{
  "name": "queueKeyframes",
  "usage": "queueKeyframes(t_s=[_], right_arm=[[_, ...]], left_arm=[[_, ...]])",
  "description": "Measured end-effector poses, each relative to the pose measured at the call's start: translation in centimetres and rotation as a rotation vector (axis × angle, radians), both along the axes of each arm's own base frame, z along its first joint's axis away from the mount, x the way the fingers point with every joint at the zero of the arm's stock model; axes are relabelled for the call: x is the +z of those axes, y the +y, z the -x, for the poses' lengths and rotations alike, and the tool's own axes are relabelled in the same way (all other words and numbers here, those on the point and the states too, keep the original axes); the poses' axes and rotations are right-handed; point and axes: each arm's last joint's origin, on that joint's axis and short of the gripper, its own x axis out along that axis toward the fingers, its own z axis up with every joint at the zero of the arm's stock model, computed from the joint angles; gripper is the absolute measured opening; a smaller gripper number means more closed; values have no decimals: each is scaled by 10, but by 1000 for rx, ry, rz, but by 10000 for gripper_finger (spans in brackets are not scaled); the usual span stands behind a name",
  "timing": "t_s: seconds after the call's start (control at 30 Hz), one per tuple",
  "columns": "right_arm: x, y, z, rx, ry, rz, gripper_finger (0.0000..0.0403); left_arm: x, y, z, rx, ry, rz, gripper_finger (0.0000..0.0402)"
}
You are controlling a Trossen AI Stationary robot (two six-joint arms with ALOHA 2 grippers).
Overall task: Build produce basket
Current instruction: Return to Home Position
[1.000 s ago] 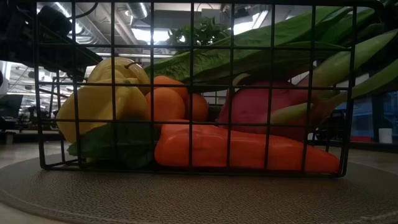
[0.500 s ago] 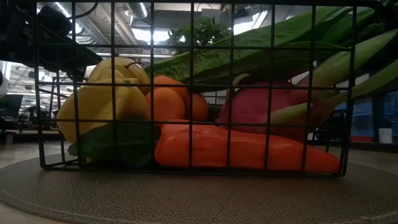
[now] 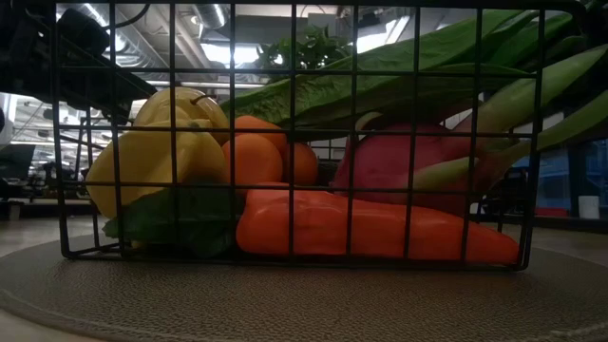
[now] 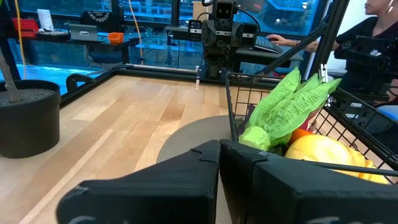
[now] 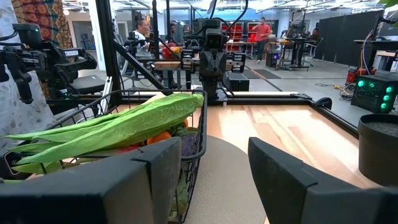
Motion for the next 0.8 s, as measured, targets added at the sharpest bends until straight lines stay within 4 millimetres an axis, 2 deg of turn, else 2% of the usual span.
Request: queueKeyframes(t_s=[0.57, 0.8], right_arm=[[0, 0, 0, 0, 0, 0, 187], [0, 0, 0, 0, 0, 0, 187]], left_arm=[[0, 0, 0, 0, 0, 0, 30], [0, 0, 0, 0, 0, 0, 25]])
